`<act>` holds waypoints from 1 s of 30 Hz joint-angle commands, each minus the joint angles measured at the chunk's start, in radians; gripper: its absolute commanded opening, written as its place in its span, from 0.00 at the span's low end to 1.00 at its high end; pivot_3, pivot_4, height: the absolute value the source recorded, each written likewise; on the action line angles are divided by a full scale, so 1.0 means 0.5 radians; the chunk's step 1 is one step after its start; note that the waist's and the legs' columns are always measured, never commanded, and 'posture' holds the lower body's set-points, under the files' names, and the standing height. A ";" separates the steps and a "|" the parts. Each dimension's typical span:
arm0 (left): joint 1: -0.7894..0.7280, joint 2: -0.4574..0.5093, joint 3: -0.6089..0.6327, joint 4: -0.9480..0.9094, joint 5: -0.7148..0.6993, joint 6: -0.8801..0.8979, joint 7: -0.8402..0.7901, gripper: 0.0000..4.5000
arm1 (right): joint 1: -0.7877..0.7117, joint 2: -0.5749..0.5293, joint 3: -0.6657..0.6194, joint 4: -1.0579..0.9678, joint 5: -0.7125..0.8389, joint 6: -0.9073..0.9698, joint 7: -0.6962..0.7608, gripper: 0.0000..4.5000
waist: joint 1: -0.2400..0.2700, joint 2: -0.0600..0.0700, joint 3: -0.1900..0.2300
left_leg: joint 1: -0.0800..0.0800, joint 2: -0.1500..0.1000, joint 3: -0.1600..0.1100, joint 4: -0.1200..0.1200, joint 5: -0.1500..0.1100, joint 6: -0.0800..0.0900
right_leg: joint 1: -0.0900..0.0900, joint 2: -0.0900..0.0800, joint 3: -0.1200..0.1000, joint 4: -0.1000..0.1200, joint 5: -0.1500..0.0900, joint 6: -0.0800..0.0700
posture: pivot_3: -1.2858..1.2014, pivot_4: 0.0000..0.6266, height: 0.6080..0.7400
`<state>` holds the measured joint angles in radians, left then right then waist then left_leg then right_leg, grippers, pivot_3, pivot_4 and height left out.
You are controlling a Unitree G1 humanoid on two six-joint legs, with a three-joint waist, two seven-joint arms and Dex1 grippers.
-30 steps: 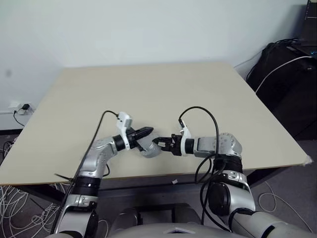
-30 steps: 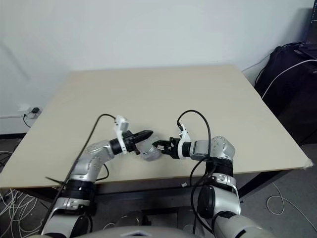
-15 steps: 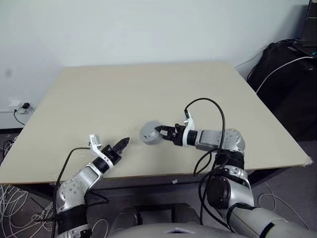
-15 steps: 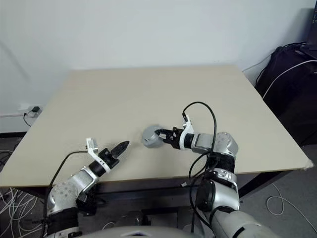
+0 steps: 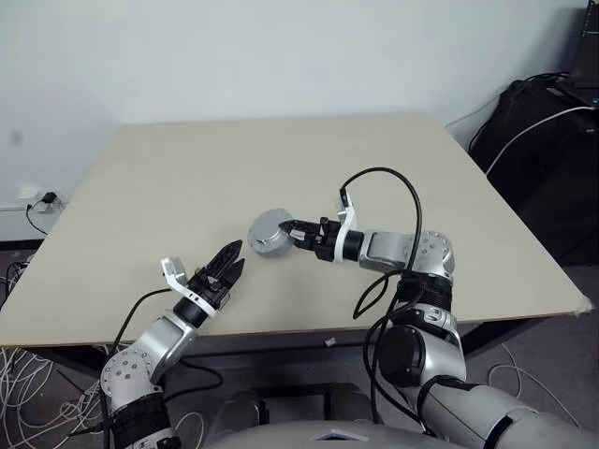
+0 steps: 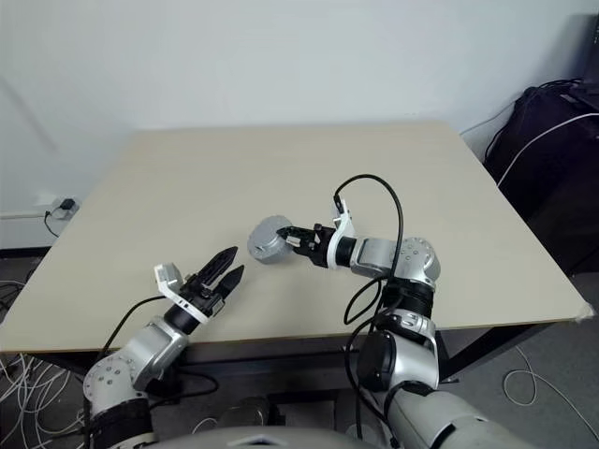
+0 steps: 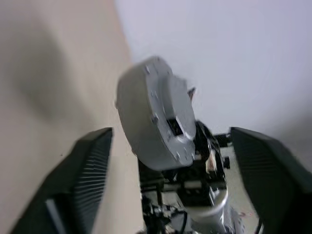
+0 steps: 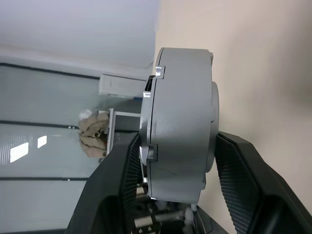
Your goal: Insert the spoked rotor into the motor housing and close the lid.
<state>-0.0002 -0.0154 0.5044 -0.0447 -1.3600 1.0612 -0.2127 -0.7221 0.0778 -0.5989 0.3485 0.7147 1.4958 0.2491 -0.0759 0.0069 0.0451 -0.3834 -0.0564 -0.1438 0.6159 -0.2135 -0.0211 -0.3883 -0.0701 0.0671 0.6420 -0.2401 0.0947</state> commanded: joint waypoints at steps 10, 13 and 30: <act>0.041 -0.003 -0.189 -0.131 -0.332 -0.050 0.027 1.00 | -0.061 0.103 0.016 -0.193 0.150 0.113 -0.006 0.46 | 0.003 0.000 0.000 | -0.005 0.000 0.002 -0.001 0.000 0.000 | -0.007 0.000 0.002 0.000 0.000 -0.001 | 0.52 0.00 1.00; 0.047 -0.006 -0.227 -0.129 -0.369 -0.090 0.038 1.00 | -0.030 0.138 0.008 -0.253 0.158 0.172 -0.017 0.46 | 0.010 0.000 0.000 | -0.005 0.000 0.002 -0.001 0.000 0.000 | -0.007 0.000 0.002 0.000 0.000 -0.002 | 0.52 0.00 1.00; -0.026 0.017 -0.296 -0.013 -0.383 -0.250 0.012 1.00 | 0.128 0.123 0.140 -0.361 0.524 0.237 -0.146 0.46 | 0.015 0.000 0.000 | -0.014 0.000 0.002 0.000 0.000 0.000 | -0.014 0.000 0.002 0.000 0.000 -0.003 | 0.52 0.00 1.00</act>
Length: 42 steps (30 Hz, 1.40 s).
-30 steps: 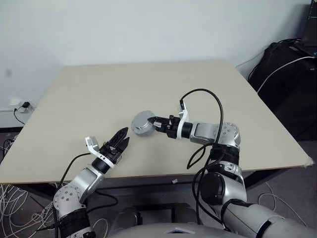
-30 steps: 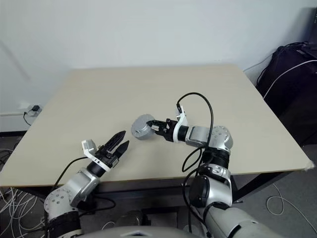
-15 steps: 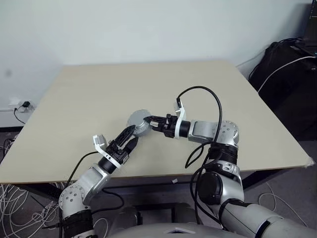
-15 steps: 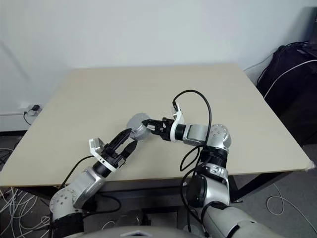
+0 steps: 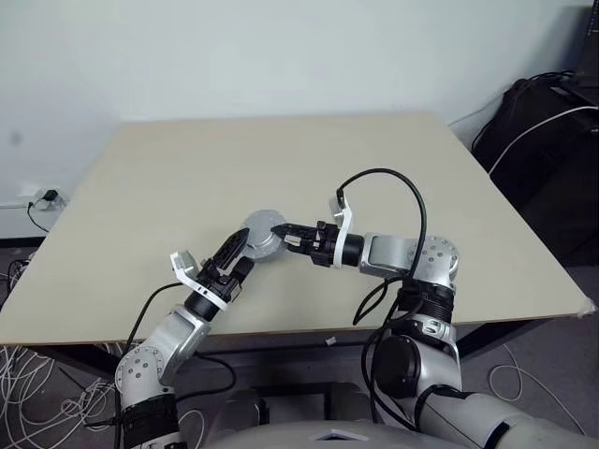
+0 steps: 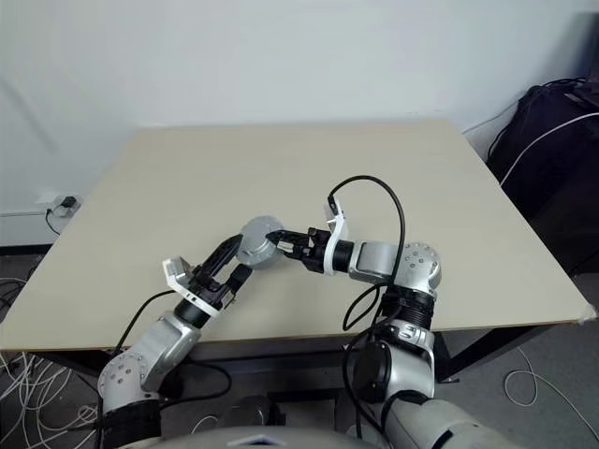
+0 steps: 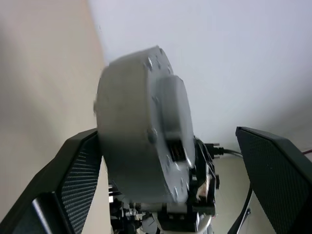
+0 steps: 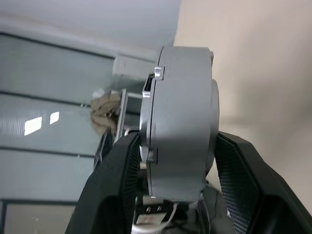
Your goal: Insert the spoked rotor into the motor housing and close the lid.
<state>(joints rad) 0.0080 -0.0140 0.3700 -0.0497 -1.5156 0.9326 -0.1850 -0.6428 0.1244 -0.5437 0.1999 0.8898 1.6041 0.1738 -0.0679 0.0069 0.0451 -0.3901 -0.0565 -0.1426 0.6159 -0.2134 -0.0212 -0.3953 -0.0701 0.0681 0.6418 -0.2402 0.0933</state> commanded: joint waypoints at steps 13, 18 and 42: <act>-0.034 0.036 -0.061 0.024 -0.097 -0.014 -0.074 0.66 | -0.023 -0.009 0.061 -0.031 0.335 0.021 -0.125 0.46 | -0.001 0.000 0.000 | -0.002 0.000 0.000 0.000 0.000 0.000 | -0.002 0.000 0.000 0.000 0.000 0.000 | 0.52 0.00 1.00; -0.030 0.039 -0.070 0.024 -0.105 -0.035 -0.080 0.49 | -0.015 -0.016 0.052 -0.017 0.357 0.021 -0.158 0.46 | 0.000 0.000 0.000 | -0.003 0.000 0.000 0.001 0.000 0.000 | -0.003 0.000 0.000 0.000 0.001 0.000 | 0.52 0.00 1.00; -0.101 0.011 0.001 0.097 0.231 -0.398 -0.032 0.48 | 0.094 -0.135 0.124 0.133 -0.158 -0.499 -0.374 1.00 | 0.005 -0.001 -0.001 | -0.004 0.000 0.000 0.003 0.000 0.000 | -0.002 0.001 0.000 0.000 0.002 -0.002 | 0.52 0.00 1.00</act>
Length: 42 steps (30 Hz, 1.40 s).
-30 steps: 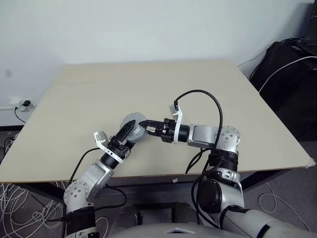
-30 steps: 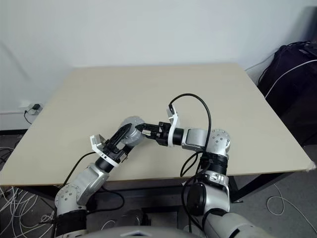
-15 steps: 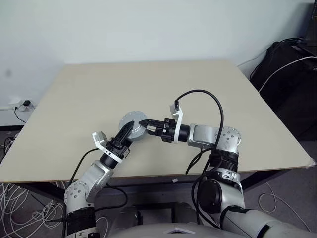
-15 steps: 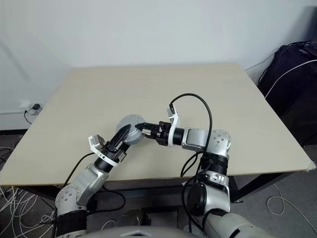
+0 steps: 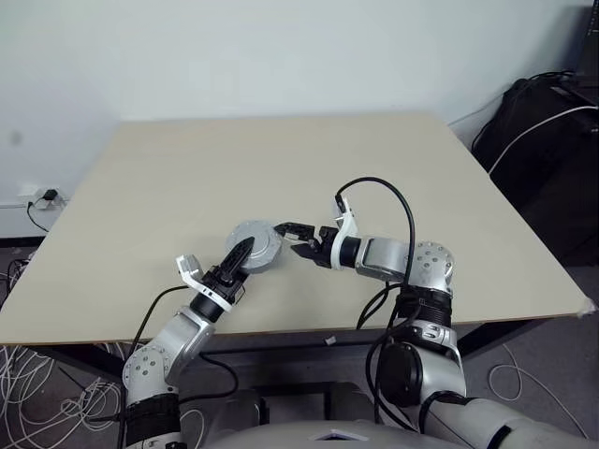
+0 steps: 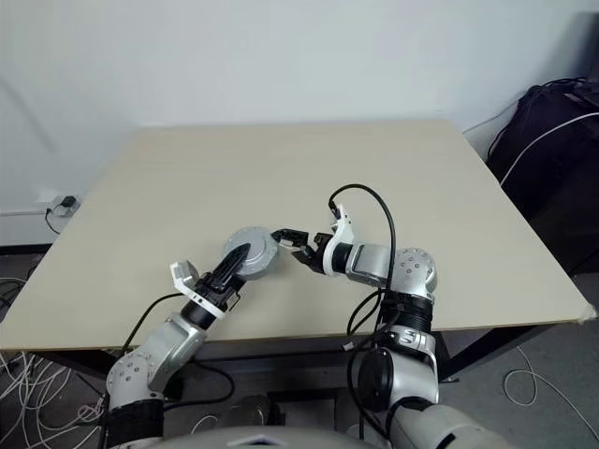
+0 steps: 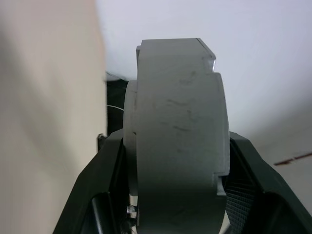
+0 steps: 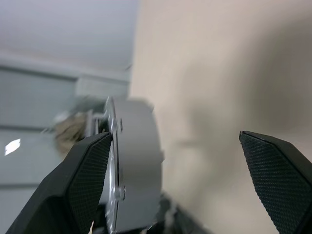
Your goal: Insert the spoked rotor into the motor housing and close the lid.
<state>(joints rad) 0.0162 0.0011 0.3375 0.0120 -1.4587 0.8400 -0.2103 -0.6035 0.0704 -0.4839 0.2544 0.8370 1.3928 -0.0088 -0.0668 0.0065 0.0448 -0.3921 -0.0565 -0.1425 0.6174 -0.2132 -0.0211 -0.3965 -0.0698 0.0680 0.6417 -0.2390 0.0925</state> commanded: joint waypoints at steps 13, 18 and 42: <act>-0.575 -0.136 0.360 0.374 0.619 -0.981 0.336 0.48 | 0.038 -0.046 0.021 -0.017 -0.040 -0.071 0.047 1.00 | 0.010 0.000 0.000 | -0.002 0.001 0.000 0.006 0.001 0.001 | 0.002 0.002 0.000 -0.004 0.010 -0.006 | 0.52 0.00 1.00; -0.694 -0.107 0.495 0.580 0.723 -1.166 0.401 0.48 | 0.058 -0.061 0.059 -0.115 -0.011 -0.078 0.123 1.00 | 0.010 -0.001 0.000 | -0.002 0.002 0.000 0.007 0.001 0.001 | 0.003 0.004 0.000 -0.004 0.016 0.005 | 0.52 0.00 1.00; -0.713 -0.161 0.718 0.770 0.788 -1.328 0.614 0.48 | 0.501 -0.781 1.408 -0.579 -0.854 -1.335 1.248 1.00 | 0.018 -0.018 0.000 | -0.005 0.002 -0.003 0.012 0.001 0.001 | 0.011 0.005 -0.001 -0.025 0.026 0.024 | 0.52 0.00 1.00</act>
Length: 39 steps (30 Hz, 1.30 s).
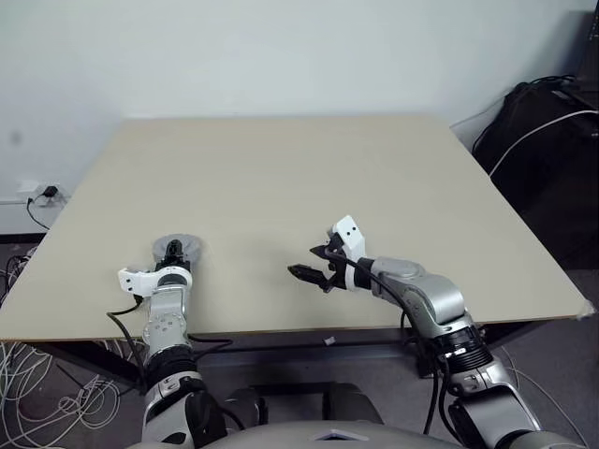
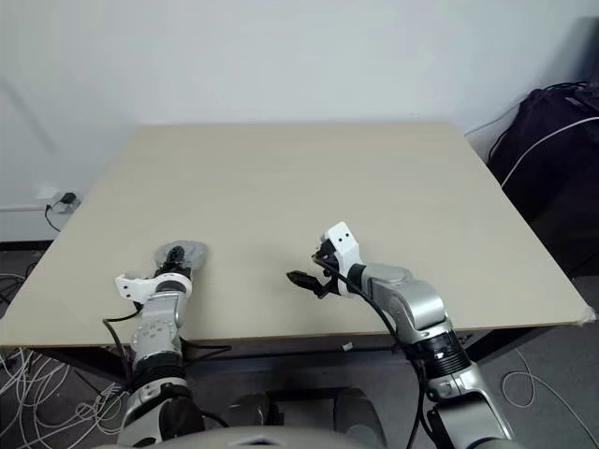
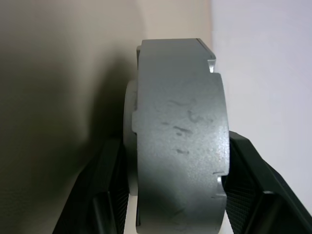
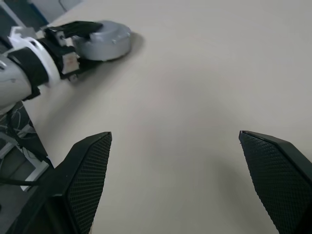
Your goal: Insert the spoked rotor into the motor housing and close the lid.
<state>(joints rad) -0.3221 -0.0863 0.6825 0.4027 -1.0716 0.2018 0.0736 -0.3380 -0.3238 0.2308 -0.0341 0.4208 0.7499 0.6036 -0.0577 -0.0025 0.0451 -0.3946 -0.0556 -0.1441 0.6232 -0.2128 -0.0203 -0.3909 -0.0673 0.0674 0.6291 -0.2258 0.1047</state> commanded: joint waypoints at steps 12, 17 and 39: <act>0.039 0.001 0.014 0.024 0.083 -0.001 0.194 0.77 | -0.039 0.041 -0.043 0.022 -0.073 -0.049 0.042 1.00 | -0.001 0.002 -0.005 | 0.007 0.001 0.002 0.005 0.000 0.000 | 0.009 0.000 0.000 -0.001 0.004 -0.001 | 0.52 0.00 1.00; 0.086 -0.003 -0.008 -0.032 0.101 0.035 0.258 1.00 | -0.037 0.049 -0.043 0.020 -0.086 -0.042 0.040 1.00 | -0.010 0.006 -0.007 | 0.031 0.002 0.004 0.001 -0.003 -0.001 | 0.032 0.000 0.001 -0.004 -0.004 -0.012 | 0.52 0.00 1.00; 0.816 -0.031 -0.331 -1.026 -0.239 0.978 1.069 1.00 | -0.036 0.092 -0.045 0.041 -0.098 -0.025 0.070 1.00 | -0.013 0.026 -0.032 | 0.037 0.005 0.007 -0.004 -0.014 0.002 | 0.028 0.000 0.003 -0.004 -0.016 -0.017 | 0.52 0.00 1.00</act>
<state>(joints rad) 0.0357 -0.0867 0.5414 -0.1445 -1.1600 0.6026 0.5393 -0.3379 -0.2838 0.2270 -0.0078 0.3642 0.7460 0.6301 -0.0642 0.0107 0.0293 -0.3755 -0.0531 -0.1407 0.6214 -0.2201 -0.0191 -0.3775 -0.0673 0.0687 0.6269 -0.2342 0.0966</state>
